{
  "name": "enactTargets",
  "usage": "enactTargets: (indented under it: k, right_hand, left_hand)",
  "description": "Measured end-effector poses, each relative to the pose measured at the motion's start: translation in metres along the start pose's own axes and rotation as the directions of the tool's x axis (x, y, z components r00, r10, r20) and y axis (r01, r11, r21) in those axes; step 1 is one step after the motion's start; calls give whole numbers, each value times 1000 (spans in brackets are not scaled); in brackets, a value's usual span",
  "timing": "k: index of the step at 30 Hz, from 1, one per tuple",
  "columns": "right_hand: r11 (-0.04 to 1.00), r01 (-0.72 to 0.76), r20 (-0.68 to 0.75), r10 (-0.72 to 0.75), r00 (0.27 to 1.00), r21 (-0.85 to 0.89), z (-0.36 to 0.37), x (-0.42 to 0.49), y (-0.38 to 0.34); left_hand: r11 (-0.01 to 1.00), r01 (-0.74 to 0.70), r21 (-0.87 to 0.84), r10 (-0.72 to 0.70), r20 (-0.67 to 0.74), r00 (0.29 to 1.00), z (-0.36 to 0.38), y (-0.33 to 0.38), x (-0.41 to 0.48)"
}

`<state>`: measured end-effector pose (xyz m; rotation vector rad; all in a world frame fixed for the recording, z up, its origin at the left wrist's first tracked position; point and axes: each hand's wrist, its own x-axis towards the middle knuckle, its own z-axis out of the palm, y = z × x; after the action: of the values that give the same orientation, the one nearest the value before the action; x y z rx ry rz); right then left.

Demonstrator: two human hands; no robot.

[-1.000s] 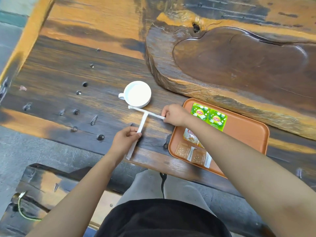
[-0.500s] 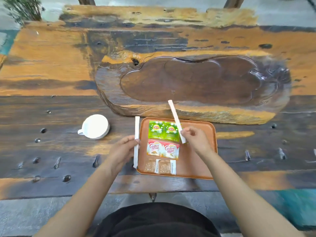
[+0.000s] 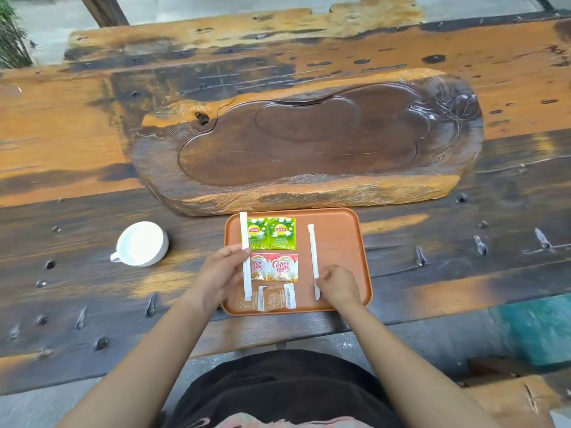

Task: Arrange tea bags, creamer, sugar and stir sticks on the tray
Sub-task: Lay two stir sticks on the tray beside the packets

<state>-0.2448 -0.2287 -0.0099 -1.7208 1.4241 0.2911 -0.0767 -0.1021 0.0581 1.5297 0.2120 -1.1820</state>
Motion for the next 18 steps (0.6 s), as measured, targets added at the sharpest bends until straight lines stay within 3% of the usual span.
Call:
enactTargets:
  k: [10,18]
  right_hand:
    - [966,112,-18,-120,993,-235,5,-4,4]
    - [947,190,-6,-199,980,-260,9,-13,4]
  left_hand:
    - [999,33,31,-32,-31,999,13,-10,5]
    - [995,47,84,-44,-33,998,19,-14,10]
